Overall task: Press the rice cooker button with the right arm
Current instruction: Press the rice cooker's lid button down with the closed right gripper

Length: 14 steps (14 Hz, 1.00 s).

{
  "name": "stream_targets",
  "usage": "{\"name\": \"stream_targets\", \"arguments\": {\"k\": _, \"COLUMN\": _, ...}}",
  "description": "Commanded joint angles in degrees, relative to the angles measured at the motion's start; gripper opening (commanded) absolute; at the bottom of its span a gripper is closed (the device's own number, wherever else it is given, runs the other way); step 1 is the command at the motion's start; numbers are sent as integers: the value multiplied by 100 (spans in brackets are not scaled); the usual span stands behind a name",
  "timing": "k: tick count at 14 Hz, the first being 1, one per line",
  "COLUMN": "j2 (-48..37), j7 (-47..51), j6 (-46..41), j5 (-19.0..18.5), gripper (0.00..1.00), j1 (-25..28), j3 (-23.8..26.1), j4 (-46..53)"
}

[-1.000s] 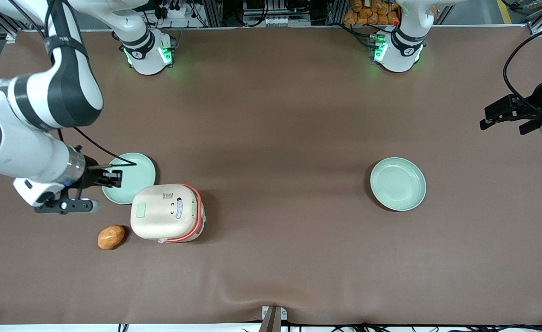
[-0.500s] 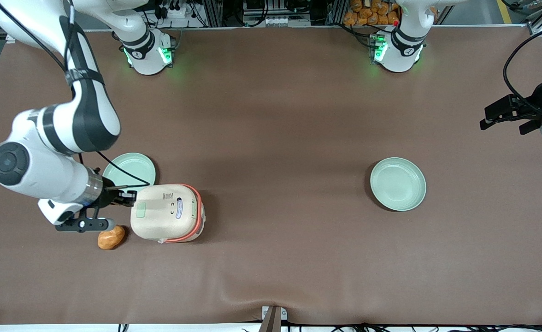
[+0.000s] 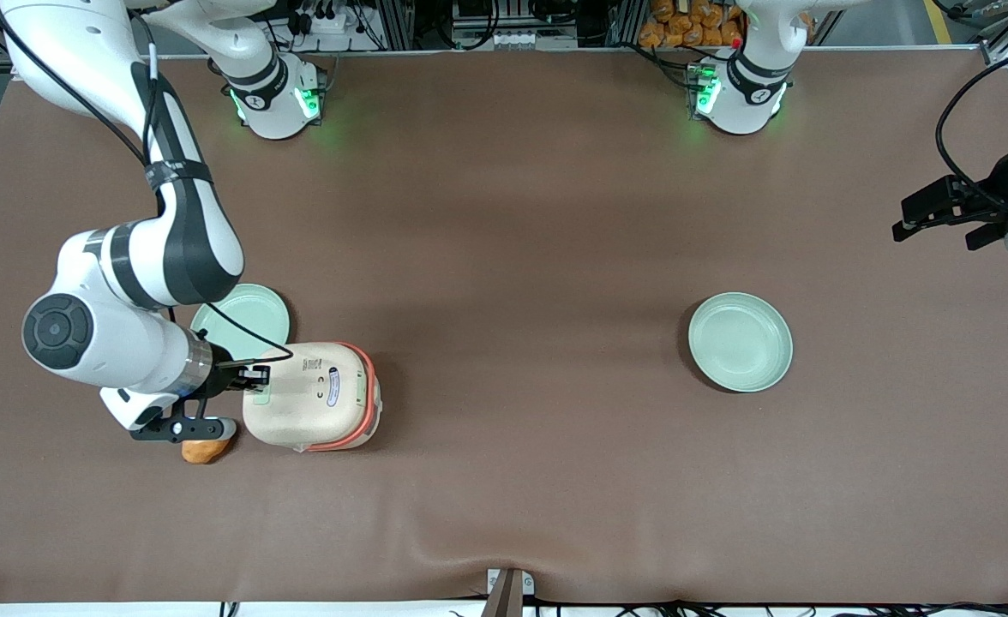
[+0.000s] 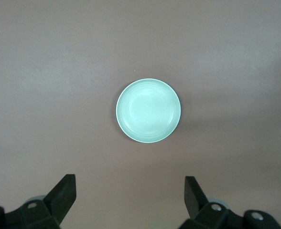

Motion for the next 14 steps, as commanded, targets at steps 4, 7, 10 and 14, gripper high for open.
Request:
{"name": "stream_targets", "arguments": {"k": 4, "j2": 142, "j7": -18, "j6": 9, "j5": 93, "gripper": 9, "j1": 27, "j3": -23, "j4": 77}}
{"name": "stream_targets", "arguments": {"k": 7, "j2": 230, "j7": -26, "j6": 44, "j5": 75, "gripper": 10, "j1": 27, "j3": -23, "j4": 77}}
{"name": "stream_targets", "arguments": {"k": 10, "j2": 282, "j7": -70, "j6": 184, "j5": 66, "gripper": 10, "j1": 27, "j3": -23, "j4": 77}}
{"name": "stream_targets", "arguments": {"k": 14, "j2": 344, "j7": -220, "j6": 317, "j5": 49, "gripper": 7, "j1": 9, "j3": -32, "j4": 50}}
